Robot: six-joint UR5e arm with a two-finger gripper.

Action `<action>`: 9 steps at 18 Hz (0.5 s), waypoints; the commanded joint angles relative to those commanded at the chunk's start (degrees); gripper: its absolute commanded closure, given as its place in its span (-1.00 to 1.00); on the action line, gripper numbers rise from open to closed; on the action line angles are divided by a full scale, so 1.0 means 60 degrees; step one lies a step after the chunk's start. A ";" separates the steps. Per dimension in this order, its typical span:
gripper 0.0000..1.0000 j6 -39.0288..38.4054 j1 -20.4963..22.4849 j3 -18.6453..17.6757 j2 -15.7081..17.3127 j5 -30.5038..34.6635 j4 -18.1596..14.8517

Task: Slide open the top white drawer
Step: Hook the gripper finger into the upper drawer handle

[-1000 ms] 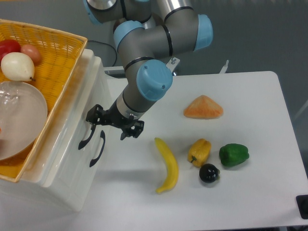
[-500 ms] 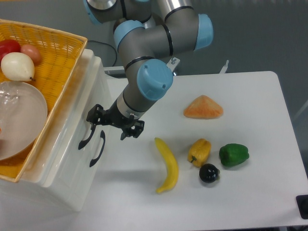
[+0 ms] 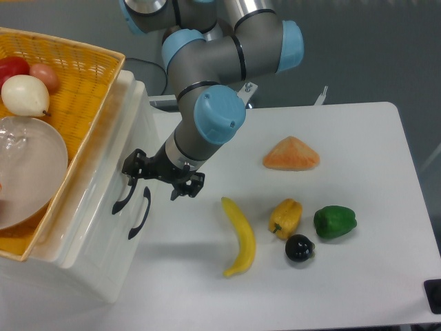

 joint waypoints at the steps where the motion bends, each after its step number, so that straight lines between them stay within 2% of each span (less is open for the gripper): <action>1: -1.00 0.0000 0.0000 0.0000 0.0000 0.0000 0.0000; 9: -1.00 0.0044 0.0059 0.0103 -0.0132 0.0029 0.0161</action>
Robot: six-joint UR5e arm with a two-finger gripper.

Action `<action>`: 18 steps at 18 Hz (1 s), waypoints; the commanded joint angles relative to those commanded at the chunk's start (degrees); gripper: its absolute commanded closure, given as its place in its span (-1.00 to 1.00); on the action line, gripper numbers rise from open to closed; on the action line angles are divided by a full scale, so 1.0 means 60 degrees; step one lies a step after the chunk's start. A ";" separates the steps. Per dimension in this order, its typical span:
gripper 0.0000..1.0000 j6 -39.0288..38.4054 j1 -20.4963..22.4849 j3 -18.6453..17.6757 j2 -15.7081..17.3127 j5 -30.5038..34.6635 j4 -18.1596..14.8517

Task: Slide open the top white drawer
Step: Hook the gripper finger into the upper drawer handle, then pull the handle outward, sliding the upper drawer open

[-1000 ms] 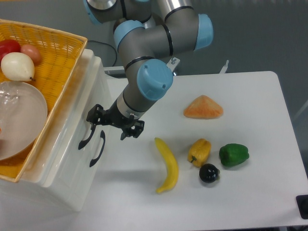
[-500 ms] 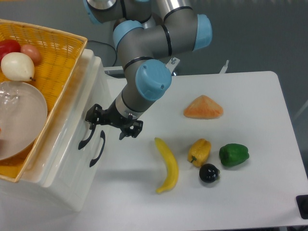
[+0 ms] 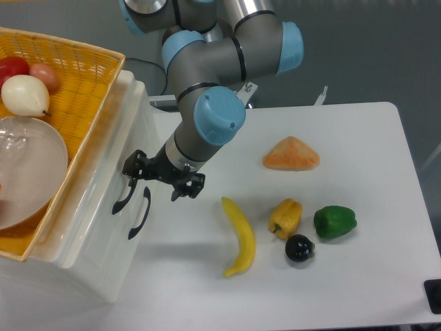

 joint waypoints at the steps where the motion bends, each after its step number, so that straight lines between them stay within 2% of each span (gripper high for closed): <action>1: -1.00 0.0000 0.0000 0.0000 -0.0015 0.0015 0.0030; 18: -1.00 0.0176 0.0278 0.0249 -0.0220 0.0220 0.0044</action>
